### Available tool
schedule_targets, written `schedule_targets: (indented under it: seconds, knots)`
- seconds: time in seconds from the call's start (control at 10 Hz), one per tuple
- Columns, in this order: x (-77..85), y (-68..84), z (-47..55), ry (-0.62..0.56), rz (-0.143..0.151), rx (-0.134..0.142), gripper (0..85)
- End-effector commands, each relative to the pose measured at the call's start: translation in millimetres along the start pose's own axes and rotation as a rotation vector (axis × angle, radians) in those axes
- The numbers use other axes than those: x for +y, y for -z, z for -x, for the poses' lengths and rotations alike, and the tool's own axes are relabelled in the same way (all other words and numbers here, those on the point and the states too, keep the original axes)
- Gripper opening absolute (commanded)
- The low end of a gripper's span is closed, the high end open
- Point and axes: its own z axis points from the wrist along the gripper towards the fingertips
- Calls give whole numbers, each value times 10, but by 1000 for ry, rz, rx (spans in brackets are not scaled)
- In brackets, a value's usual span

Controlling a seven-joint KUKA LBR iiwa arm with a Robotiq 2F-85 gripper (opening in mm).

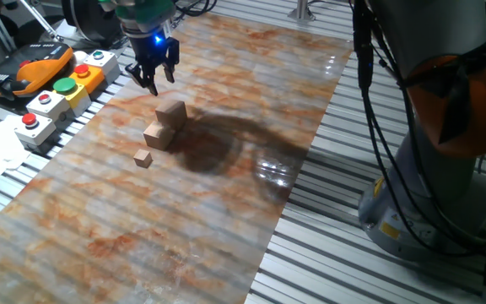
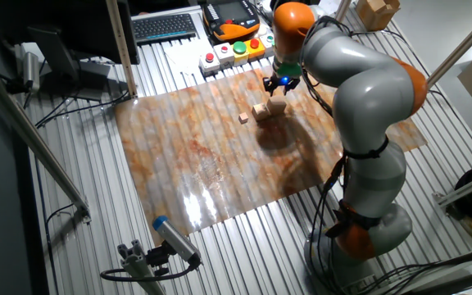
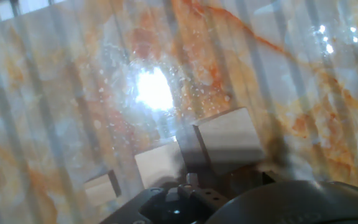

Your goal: Pick up the small block on the left and move it to the right

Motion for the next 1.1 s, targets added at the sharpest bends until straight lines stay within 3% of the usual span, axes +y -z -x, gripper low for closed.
schedule_targets:
  seconds: [0.0, 0.2, 0.4, 0.5, 0.9, 1.0]
  knots:
    - [-27, -40, 32, 20, -9, 1, 680]
    - [-164, -171, 190, 63, -11, -2, 680]
    - [-233, -287, 314, 86, 9, 0, 680]
    - [-195, -328, 340, 80, 14, -15, 680]
    - [-65, -579, 411, 85, 22, -18, 680]
    - [-62, -603, 417, 99, 18, -15, 850]
